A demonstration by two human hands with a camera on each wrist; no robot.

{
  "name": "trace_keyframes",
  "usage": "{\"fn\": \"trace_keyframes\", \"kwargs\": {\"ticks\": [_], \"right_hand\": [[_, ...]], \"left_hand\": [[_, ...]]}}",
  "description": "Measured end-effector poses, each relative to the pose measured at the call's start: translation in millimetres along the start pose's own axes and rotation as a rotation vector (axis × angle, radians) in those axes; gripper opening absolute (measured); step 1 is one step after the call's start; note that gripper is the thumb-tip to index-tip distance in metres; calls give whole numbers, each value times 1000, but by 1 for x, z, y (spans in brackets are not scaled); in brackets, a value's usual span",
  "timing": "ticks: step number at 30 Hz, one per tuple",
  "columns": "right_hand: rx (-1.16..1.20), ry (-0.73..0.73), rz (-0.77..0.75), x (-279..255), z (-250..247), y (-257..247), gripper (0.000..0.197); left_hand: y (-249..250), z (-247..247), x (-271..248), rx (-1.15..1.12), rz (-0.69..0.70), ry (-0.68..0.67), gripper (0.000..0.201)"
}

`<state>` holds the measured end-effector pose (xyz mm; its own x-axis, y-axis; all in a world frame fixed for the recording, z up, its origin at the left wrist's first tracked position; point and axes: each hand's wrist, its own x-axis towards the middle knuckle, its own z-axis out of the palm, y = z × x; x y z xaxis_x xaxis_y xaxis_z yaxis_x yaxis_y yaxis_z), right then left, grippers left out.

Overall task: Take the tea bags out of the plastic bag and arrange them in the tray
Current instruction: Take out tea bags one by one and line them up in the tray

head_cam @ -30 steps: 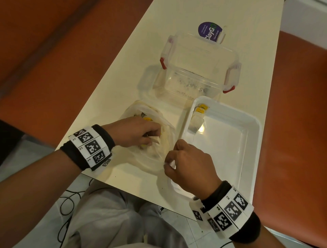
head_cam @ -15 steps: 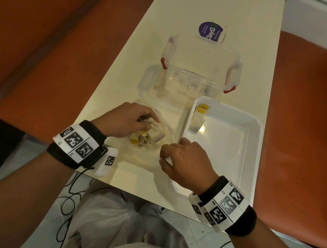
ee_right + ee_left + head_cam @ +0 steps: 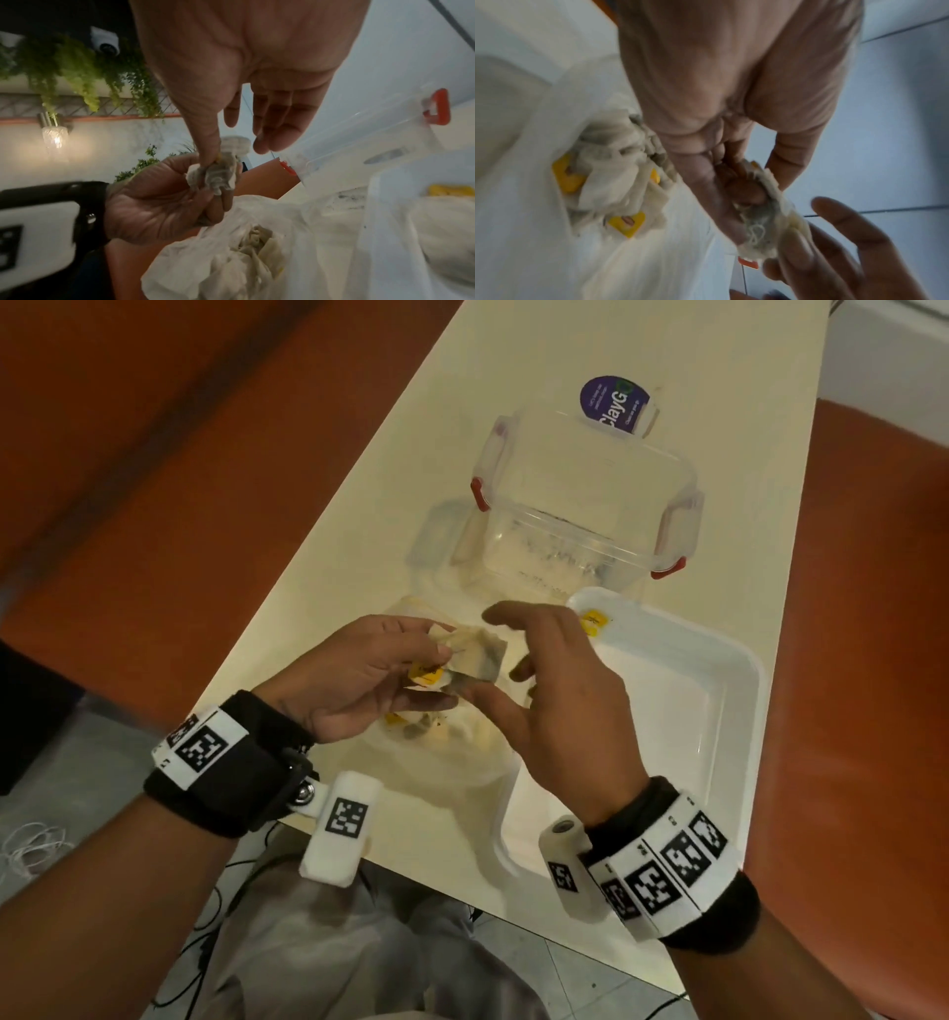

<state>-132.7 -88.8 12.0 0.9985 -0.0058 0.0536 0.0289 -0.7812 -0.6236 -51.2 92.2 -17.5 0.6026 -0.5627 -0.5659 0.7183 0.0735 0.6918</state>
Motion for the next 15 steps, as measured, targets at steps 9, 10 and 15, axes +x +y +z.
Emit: {"fn": "trace_keyframes", "kwargs": {"ticks": [9,10,15], "right_hand": [[494,31,361,7,5,-1,12],[605,8,420,8,4,-2,13],[1022,-89,569,10,-4,-4,11]], "left_hand": [[-18,26,9,-354,-40,-19,51],[-21,27,11,-381,-45,-1,47],[-25,33,16,-472,-29,60,29]]}}
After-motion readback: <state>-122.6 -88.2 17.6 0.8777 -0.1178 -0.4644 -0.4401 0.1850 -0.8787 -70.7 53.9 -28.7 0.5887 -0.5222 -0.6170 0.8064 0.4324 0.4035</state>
